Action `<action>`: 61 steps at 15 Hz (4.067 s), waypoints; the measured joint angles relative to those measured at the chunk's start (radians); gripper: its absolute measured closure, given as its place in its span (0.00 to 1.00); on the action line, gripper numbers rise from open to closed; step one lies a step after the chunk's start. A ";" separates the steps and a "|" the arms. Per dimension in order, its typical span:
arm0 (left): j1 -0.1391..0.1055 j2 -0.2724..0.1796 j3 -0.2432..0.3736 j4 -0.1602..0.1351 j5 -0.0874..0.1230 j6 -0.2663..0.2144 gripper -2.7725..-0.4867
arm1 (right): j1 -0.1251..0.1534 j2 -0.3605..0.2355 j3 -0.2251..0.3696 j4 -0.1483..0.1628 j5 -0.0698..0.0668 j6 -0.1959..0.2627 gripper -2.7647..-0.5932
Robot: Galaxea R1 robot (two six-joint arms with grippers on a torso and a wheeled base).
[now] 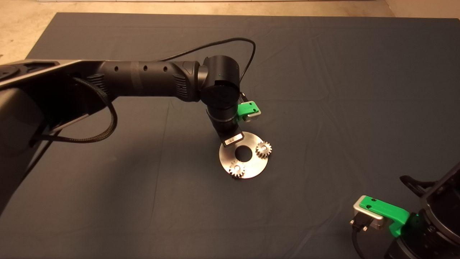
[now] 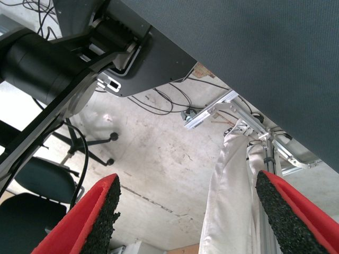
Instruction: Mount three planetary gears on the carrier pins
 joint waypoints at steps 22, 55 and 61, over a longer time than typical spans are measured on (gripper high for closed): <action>0.005 0.032 0.002 -0.019 0.021 -0.057 0.93 | 0.016 0.000 0.000 0.000 0.000 0.000 0.40; 0.016 0.031 0.033 -0.046 0.037 -0.075 0.93 | 0.036 0.000 0.000 0.001 0.000 0.000 0.40; 0.016 0.032 0.033 -0.055 0.038 -0.075 0.93 | 0.041 0.000 0.000 0.001 0.000 0.000 0.40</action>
